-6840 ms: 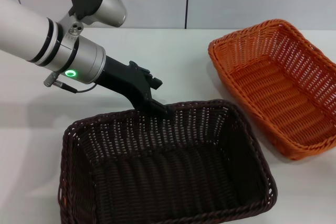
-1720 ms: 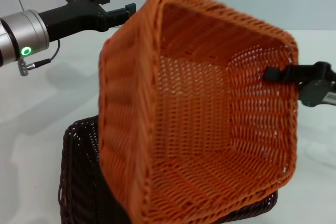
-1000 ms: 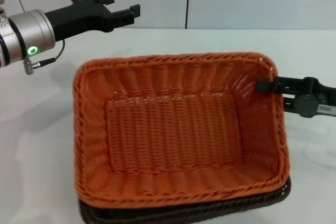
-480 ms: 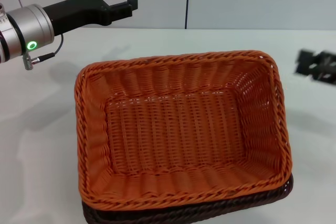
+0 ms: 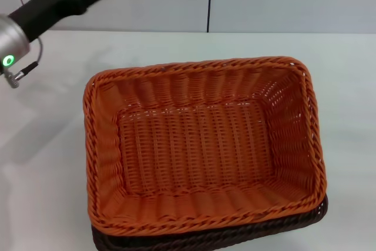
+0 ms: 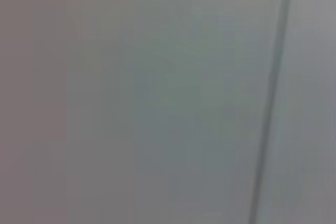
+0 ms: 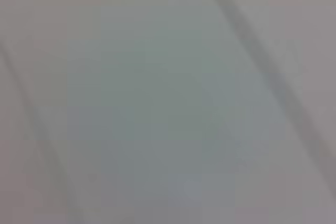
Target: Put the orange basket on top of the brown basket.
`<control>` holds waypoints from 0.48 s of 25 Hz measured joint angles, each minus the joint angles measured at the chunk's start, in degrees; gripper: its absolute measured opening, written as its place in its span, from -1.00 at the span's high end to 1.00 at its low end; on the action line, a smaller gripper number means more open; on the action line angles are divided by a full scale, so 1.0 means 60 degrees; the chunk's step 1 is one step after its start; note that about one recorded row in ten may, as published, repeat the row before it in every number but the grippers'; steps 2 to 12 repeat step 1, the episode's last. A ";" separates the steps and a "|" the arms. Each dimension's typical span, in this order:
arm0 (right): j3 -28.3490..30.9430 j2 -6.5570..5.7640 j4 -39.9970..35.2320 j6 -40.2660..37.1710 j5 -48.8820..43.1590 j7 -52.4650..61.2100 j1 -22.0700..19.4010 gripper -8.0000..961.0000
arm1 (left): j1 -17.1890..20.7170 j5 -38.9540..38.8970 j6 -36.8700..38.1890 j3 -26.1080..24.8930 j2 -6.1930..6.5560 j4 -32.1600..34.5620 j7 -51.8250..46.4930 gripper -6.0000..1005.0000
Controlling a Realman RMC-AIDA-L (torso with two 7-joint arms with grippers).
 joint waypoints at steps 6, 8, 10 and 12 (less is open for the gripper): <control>0.0189 0.0147 0.0247 0.0185 0.0469 -0.1055 -0.0116 -0.56 | 0.0079 -0.0509 -0.0013 0.0000 0.0001 0.0213 0.0299 -0.66; 0.0189 0.0147 0.0247 0.0185 0.0469 -0.1055 -0.0116 -0.56 | 0.0079 -0.0509 -0.0013 0.0000 0.0001 0.0213 0.0299 -0.66; 0.0189 0.0147 0.0247 0.0185 0.0469 -0.1055 -0.0116 -0.56 | 0.0079 -0.0509 -0.0013 0.0000 0.0001 0.0213 0.0299 -0.66; 0.0189 0.0147 0.0247 0.0185 0.0469 -0.1055 -0.0116 -0.56 | 0.0079 -0.0509 -0.0013 0.0000 0.0001 0.0213 0.0299 -0.66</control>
